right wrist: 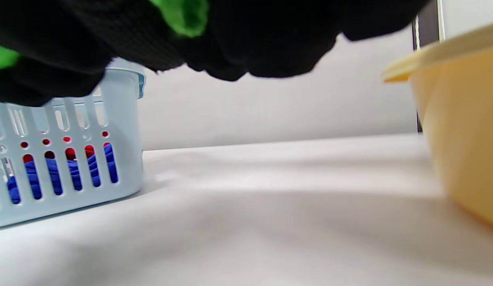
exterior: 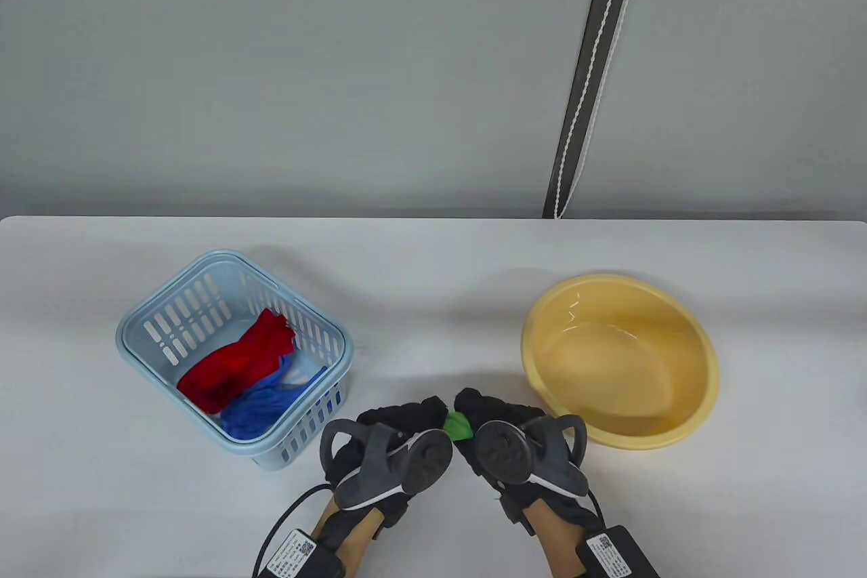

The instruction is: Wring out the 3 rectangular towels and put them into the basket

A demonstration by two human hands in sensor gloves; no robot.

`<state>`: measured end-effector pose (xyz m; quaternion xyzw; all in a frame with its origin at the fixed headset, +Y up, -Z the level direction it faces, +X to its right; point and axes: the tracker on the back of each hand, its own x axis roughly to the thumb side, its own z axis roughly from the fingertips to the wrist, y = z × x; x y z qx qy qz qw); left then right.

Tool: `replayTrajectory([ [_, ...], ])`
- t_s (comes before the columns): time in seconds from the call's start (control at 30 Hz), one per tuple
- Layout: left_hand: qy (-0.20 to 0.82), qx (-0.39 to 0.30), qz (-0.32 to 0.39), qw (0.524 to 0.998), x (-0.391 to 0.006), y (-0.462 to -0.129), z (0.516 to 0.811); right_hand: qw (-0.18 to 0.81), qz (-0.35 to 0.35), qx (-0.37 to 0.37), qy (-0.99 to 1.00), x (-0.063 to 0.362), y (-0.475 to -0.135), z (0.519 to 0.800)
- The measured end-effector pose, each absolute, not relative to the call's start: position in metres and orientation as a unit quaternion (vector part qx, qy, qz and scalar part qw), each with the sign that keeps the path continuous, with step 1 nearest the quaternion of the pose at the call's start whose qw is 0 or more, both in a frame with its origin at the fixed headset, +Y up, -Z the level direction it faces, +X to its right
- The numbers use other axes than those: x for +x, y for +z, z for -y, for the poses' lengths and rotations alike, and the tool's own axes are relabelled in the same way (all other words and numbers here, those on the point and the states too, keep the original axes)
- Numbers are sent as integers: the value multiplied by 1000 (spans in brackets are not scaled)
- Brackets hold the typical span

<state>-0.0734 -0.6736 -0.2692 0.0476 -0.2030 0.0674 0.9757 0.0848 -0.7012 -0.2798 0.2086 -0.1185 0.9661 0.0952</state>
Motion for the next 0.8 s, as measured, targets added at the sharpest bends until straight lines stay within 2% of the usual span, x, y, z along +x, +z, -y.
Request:
replayTrajectory([
  [0.13, 191, -48, 189, 962, -79, -278, 676, 67, 168, 224, 958, 86, -277, 699],
  [0.27, 264, -89, 190, 942, -82, -284, 675, 91, 195, 215, 953, 90, -275, 696],
  [0.37, 304, -124, 186, 926, -82, -288, 676, 73, 218, 216, 949, 92, -274, 693],
  [0.57, 424, -217, 182, 860, -83, -293, 690, 71, 235, 230, 942, 96, -273, 691],
  [0.8, 544, -310, 189, 757, -79, -294, 704, 77, 268, 239, 930, 100, -270, 685],
])
